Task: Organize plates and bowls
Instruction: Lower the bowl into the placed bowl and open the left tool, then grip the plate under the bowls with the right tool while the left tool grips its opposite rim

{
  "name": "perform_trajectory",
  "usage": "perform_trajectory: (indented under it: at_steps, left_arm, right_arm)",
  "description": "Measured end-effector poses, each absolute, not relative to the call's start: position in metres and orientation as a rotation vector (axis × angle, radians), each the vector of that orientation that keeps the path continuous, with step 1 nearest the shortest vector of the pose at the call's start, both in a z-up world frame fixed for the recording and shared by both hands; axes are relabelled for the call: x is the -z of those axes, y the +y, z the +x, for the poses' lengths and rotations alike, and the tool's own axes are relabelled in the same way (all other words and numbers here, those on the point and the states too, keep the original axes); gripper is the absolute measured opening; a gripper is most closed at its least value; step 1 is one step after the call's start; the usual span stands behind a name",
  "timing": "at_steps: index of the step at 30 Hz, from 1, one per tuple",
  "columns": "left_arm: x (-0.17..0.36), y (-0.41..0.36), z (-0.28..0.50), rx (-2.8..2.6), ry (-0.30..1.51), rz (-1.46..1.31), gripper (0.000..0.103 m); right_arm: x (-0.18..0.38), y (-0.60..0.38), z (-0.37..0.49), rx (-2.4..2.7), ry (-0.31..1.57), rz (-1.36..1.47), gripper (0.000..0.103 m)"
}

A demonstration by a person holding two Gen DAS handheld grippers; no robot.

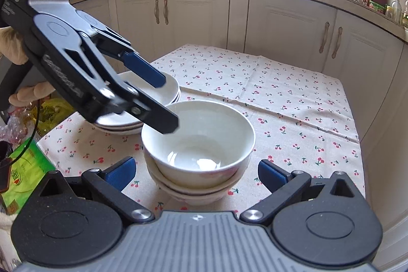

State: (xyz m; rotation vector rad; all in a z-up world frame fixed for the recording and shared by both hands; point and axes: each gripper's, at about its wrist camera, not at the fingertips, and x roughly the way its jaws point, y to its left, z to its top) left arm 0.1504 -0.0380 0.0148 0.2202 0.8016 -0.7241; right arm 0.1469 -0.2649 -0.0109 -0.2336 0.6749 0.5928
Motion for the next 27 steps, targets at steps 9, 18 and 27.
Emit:
perform_trajectory:
  at_steps: [9,18,27]
  left_arm:
    - [0.007,-0.03,0.119,0.762,0.777,0.29,0.09]
    - [0.027,-0.038,0.111,0.79,0.771,0.374,0.09]
    - [0.041,-0.042,0.126,0.812,0.783,0.412,0.09]
  right_arm:
    - [0.029,-0.266,0.149,-0.588,0.736,-0.311,0.103]
    - [0.033,-0.259,0.152,-0.601,0.743,-0.356,0.103]
    - [0.04,-0.257,0.169,-0.638,0.777,-0.408,0.103]
